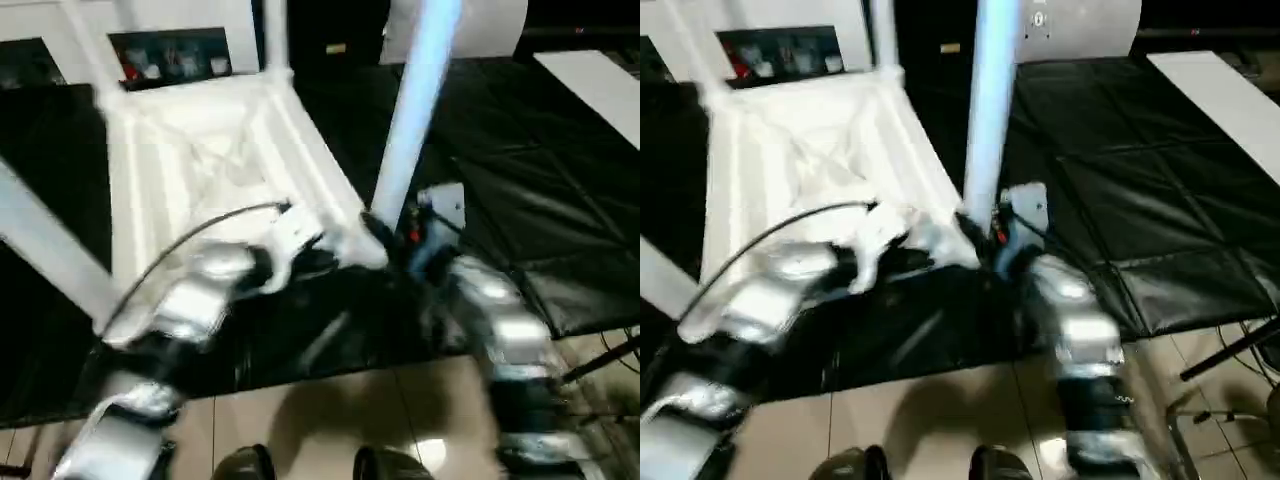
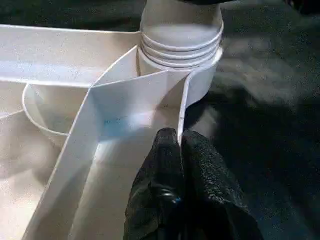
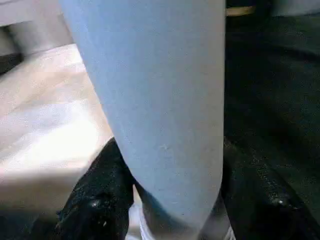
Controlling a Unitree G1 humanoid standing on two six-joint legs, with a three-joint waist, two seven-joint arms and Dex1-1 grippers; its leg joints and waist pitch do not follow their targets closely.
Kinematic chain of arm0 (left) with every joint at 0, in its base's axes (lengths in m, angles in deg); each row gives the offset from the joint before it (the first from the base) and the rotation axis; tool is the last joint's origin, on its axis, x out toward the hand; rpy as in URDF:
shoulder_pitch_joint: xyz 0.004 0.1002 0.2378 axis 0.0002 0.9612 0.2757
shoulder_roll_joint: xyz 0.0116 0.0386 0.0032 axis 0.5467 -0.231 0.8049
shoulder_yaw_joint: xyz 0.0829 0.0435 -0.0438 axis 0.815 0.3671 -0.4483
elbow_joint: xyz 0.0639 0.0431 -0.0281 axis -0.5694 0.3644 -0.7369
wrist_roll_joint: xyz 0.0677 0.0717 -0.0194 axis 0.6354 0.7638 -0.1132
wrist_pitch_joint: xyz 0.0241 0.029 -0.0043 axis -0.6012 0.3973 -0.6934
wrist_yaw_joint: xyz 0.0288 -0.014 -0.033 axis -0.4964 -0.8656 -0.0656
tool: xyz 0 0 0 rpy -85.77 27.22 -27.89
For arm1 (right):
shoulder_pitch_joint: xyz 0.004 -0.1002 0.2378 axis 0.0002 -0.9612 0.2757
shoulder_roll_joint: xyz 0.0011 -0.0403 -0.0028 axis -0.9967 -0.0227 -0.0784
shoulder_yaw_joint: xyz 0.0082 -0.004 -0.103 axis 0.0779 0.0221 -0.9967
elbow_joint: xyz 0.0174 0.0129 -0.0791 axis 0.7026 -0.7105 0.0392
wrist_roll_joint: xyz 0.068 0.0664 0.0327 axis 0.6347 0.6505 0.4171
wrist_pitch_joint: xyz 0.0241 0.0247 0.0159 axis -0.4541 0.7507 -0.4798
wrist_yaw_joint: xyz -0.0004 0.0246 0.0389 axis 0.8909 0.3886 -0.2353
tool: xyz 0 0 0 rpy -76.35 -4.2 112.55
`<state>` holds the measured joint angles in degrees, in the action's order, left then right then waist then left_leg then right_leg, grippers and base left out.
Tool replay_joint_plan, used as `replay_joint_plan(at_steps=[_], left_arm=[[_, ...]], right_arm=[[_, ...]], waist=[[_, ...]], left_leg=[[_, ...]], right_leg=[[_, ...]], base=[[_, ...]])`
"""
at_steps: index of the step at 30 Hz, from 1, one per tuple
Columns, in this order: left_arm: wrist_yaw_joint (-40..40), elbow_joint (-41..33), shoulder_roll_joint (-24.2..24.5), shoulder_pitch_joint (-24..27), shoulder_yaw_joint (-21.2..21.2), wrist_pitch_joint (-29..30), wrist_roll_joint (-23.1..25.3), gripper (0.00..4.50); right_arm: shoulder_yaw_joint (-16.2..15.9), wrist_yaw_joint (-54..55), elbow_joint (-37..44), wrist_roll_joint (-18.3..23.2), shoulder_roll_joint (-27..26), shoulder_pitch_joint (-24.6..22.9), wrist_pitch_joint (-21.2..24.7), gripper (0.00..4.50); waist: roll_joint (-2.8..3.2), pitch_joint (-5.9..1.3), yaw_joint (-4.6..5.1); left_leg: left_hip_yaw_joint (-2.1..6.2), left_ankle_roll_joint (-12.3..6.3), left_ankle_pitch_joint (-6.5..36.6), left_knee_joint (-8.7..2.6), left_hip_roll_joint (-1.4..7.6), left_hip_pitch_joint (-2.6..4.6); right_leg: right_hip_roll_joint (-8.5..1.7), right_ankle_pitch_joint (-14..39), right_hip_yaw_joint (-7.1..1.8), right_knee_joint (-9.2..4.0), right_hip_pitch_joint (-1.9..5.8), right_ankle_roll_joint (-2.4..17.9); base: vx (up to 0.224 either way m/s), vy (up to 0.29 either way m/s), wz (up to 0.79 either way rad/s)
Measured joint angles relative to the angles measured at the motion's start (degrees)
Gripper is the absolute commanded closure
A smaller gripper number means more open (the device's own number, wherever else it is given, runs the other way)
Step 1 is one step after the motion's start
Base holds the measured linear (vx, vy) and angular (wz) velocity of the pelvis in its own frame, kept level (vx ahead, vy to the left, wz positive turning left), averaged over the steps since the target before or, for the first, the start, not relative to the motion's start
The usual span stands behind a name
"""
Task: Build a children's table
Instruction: Rotate leg to tighten
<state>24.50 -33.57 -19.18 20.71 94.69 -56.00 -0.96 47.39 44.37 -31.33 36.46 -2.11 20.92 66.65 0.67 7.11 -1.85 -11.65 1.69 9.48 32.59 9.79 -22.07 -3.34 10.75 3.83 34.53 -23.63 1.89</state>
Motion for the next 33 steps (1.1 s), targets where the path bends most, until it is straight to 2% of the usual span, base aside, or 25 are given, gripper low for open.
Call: replay_joint_plan(at_steps=[3,4,9,12,18,24,27,30,32,33], left_arm=[[-2.13,0.98,-1.69,-0.64,0.00,0.24,0.08,4.50],[-2.13,0.98,-1.78,-0.72,0.00,0.25,0.06,4.50],[-2.05,0.73,-1.27,-0.76,0.08,0.07,0.15,4.50],[-0.73,0.29,0.28,-0.32,0.16,-0.92,0.00,4.50],[9.39,-3.78,8.13,3.30,0.81,-6.44,-1.93,4.50],[21.89,-4.52,15.53,5.37,2.44,-13.84,-4.30,4.50],[29.12,-3.94,18.20,5.41,3.34,-16.47,-5.45,4.50],[33.78,-2.85,18.91,4.94,4.47,-19.24,-6.06,4.50],[35.90,-2.76,19.08,4.79,5.70,-20.69,-6.24,4.50],[36.61,-2.72,19.06,4.71,6.12,-21.18,-6.31,4.50]], right_arm=[[0.16,5.95,-0.68,-2.15,-2.26,0.79,-0.97,2.42],[0.05,6.40,-0.65,-2.54,-2.37,0.78,-1.22,1.87],[-0.44,5.21,-0.52,-2.70,-2.59,-0.14,-2.62,1.52],[-1.85,0.34,0.07,-2.24,0.20,-1.05,-2.91,1.20],[-5.52,-23.09,1.42,3.44,13.38,-3.40,-3.40,0.74],[-8.50,-43.99,1.34,7.19,23.51,-2.48,-3.88,0.66],[-12.62,-55.04,0.84,7.85,29.02,-1.25,-6.80,0.66],[-14.59,-62.71,-0.52,8.26,30.44,0.42,-7.83,0.66],[-15.87,-66.31,-1.42,8.53,30.59,1.41,-7.83,0.66],[-15.97,-67.41,-1.64,8.83,30.53,1.51,-7.85,0.94]], waist=[[0.00,0.00,-0.12],[0.00,0.00,-0.13],[0.01,0.01,0.05],[0.01,0.01,0.30],[0.17,0.12,0.17],[0.18,0.16,-0.79],[0.13,0.20,-2.04],[0.07,0.22,-3.25],[0.06,0.23,-3.69],[0.02,0.25,-3.86]], left_leg=[[0.00,0.00,0.01,-0.20,-0.06,0.00],[0.00,0.00,0.01,-0.31,-0.09,0.00],[0.00,-0.04,0.03,-0.40,-0.09,-0.02],[0.00,-0.04,0.02,-0.44,-0.05,-0.03],[0.00,-0.28,-0.13,-0.57,0.07,-0.27],[0.00,-0.31,-0.11,-0.37,0.08,-0.39],[0.00,-0.36,-0.08,-0.19,0.07,-0.43],[0.00,-0.44,-0.03,-0.01,0.06,-0.41],[0.00,-0.48,0.00,0.04,0.02,-0.42],[0.00,-0.50,0.01,0.06,0.01,-0.43]], right_leg=[[0.00,-0.03,-0.02,-0.29,0.10,0.01],[0.00,-0.08,-0.01,-0.43,0.14,0.01],[0.00,-0.09,0.00,-0.47,0.11,0.01],[0.04,-0.09,0.02,-0.47,0.06,0.01],[0.13,-0.04,0.11,-0.45,-0.26,0.01],[0.12,-0.03,0.15,-0.42,-0.23,0.05],[0.06,-0.03,0.15,-0.38,-0.17,0.05],[0.02,-0.04,0.14,-0.36,-0.06,0.06],[-0.03,-0.04,0.14,-0.36,-0.02,0.07],[-0.04,-0.04,0.13,-0.36,-0.01,0.07]], base=[[0.000,0.000,0.00],[0.000,0.000,0.00],[0.000,0.000,0.00],[0.000,0.000,0.00],[0.000,0.000,0.00],[0.000,0.000,0.00],[0.000,0.000,0.00],[0.000,0.000,0.00],[0.000,0.000,0.00],[0.000,0.000,0.00]])
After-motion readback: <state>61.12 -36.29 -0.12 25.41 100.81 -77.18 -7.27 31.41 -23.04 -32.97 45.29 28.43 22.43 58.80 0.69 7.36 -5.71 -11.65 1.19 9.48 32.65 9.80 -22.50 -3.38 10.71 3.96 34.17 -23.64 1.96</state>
